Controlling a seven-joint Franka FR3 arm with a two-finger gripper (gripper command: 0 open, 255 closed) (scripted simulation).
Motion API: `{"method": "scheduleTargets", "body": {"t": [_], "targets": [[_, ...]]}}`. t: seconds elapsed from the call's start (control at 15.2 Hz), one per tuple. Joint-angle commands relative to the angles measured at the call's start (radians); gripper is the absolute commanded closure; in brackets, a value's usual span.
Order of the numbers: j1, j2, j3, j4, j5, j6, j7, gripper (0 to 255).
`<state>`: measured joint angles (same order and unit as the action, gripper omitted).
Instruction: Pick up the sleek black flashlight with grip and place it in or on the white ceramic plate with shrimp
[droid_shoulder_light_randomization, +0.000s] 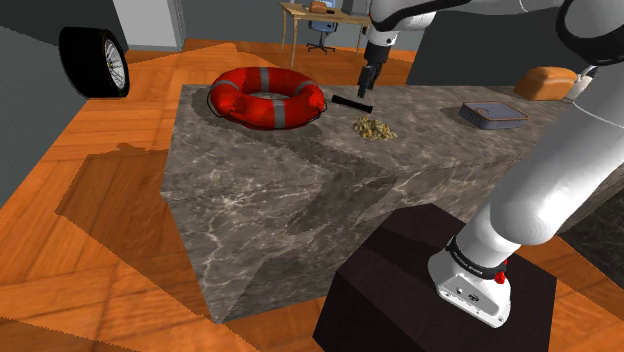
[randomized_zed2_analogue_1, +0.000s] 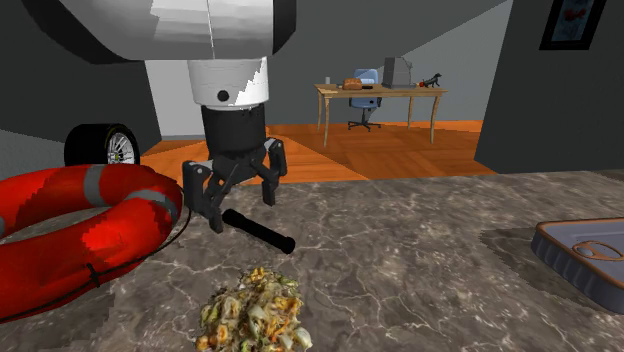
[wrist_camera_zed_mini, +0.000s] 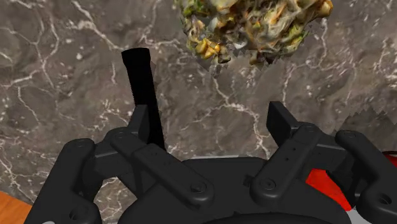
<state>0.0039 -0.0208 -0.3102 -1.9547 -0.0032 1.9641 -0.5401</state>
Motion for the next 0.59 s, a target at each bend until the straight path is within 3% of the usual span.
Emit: {"method": "scheduleTargets", "body": {"t": [0.0,0.33,0.53], "targets": [[-0.008,0.090,-0.010,0.074,0.026,0.004,-0.050,0],[-0.045,0.311,-0.010,0.284,0.087,-0.015,-0.153,0],[-0.048,0.326,-0.008,0.276,0.092,0.008,-0.159,0]]}}
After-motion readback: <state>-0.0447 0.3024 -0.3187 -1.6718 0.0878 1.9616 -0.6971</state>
